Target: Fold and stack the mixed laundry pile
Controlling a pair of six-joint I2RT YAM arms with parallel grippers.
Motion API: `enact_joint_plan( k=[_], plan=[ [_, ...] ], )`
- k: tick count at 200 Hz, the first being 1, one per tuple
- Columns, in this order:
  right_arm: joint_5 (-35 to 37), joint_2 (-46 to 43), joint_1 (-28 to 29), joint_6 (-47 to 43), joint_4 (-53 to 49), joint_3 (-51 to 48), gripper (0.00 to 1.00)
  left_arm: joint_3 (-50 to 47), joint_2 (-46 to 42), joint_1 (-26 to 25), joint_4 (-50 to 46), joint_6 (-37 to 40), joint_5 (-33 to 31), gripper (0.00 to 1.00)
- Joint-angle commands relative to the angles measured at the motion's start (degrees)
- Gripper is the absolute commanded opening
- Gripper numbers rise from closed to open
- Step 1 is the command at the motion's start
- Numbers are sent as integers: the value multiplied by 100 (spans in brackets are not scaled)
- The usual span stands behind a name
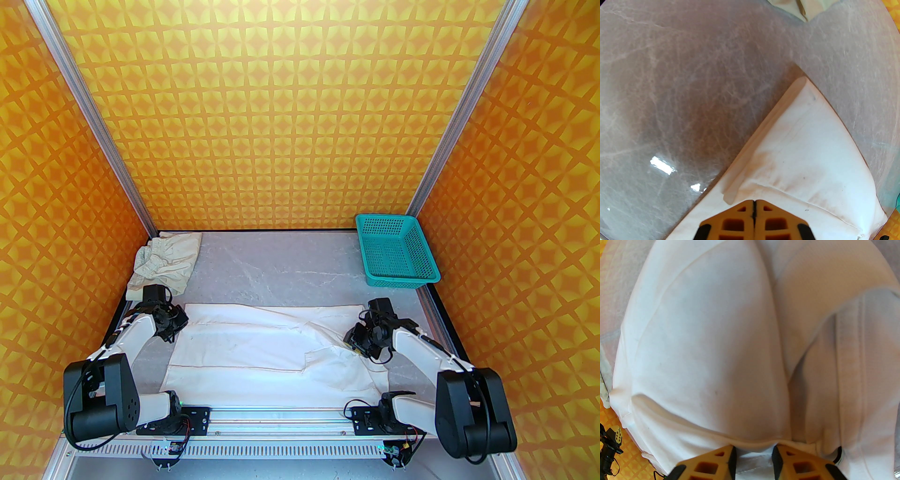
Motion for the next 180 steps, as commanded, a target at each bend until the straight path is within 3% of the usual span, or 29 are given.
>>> enact_joint_plan(
  k=[1, 33, 58, 85, 125, 180],
  plan=[
    [309, -173, 29, 149, -494, 5, 36, 97, -338, 111, -325, 117, -131, 0],
    [645, -600, 36, -132, -1330, 883, 37, 695, -638, -165, -910, 566, 199, 0],
    [754, -548, 170, -271, -1645, 1433, 34, 1159, -263, -1101, -1085, 746, 433, 0],
    [977, -109, 835, -44, -1372, 1641, 34, 1400, 592, -1834, -614, 684, 736, 0],
    [1150, 1119, 1512, 307, -494, 1756, 31, 1462, 1678, -1912, -173, 614, 933, 0],
    [1453, 3162, 1547, -120, -163, 3056, 27, 626, 1924, -1666, 352, 43, 936, 0]
  ],
)
